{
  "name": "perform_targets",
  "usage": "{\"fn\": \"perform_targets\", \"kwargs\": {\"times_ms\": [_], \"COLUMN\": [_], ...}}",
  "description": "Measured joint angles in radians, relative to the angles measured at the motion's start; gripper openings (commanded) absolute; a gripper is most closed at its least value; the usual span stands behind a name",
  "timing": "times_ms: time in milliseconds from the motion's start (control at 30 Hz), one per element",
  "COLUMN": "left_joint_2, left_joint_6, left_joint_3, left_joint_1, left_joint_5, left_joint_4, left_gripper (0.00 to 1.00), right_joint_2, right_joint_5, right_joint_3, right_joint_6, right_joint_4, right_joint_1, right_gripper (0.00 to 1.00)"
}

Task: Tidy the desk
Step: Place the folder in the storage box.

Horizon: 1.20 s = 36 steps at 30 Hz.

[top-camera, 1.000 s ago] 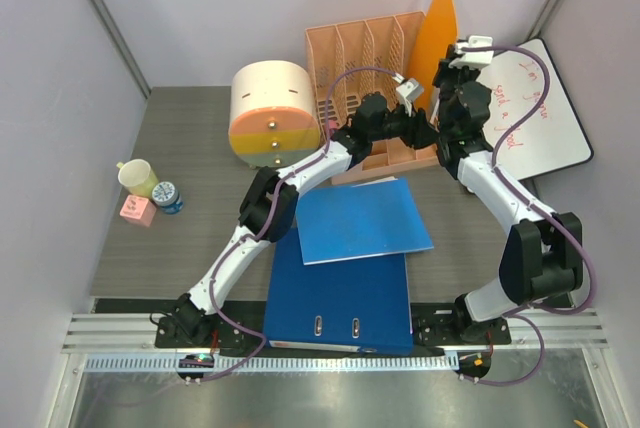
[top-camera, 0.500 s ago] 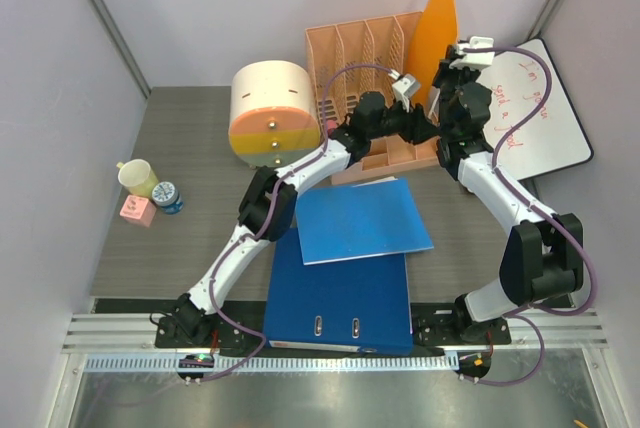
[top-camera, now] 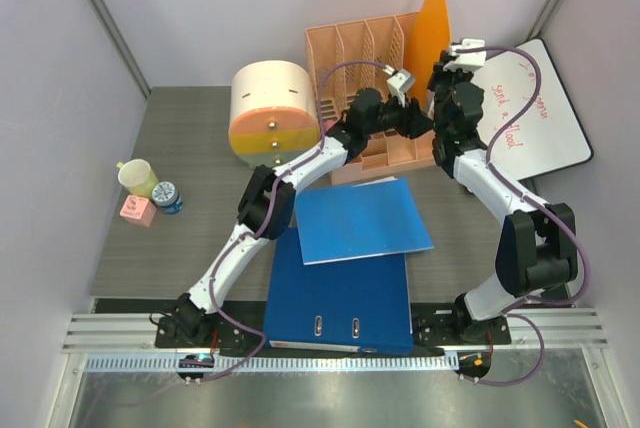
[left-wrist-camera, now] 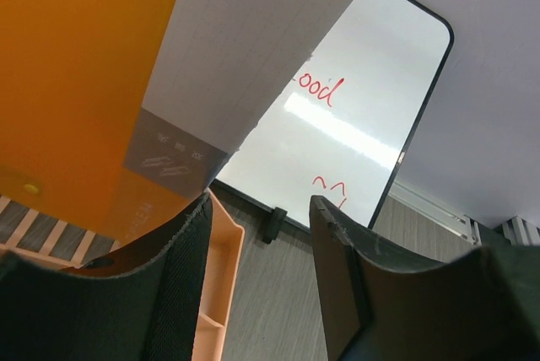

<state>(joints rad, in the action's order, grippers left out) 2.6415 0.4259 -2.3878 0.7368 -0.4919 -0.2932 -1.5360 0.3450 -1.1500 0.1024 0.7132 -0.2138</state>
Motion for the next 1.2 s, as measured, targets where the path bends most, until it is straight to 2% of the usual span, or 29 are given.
{"fn": "perform_targets", "kwargs": {"times_ms": [400,533,567,633,767,900,1200], "left_joint_2": [0.006,0.001,-0.003,-0.012,-0.032,-0.092,-0.284], "left_joint_6": [-0.024,-0.026,-0.026,-0.027,-0.027,-0.032,-0.065], "left_joint_3": [0.010,0.064,0.091,0.148,0.225,0.272,0.368], "left_joint_1": [-0.035,-0.040,-0.040,-0.041,-0.047,-0.059,-0.078], "left_joint_5": [0.047,0.045,0.042,0.034,0.014,0.002,-0.008], "left_joint_4": [-0.011,-0.040,-0.045,-0.047,-0.038,-0.003,0.071], "left_gripper": [0.48,0.47,0.46,0.45,0.42,0.45,0.45], "right_joint_2": [-0.119,-0.133,-0.133,-0.133,-0.133,-0.126,0.020], "right_joint_5": [0.010,0.029,0.037,0.052,0.100,0.175,0.289], "right_joint_3": [0.000,-0.003,-0.004,-0.004,-0.004,-0.004,0.023], "right_joint_6": [-0.004,-0.005,-0.006,-0.008,-0.024,-0.033,-0.057], "right_joint_4": [-0.027,-0.029,-0.029,-0.031,-0.065,-0.124,-0.256], "right_joint_1": [0.000,0.000,0.000,0.000,0.000,0.000,-0.001], "right_gripper": [0.01,0.01,0.11,0.22,0.52,0.57,0.53]}}
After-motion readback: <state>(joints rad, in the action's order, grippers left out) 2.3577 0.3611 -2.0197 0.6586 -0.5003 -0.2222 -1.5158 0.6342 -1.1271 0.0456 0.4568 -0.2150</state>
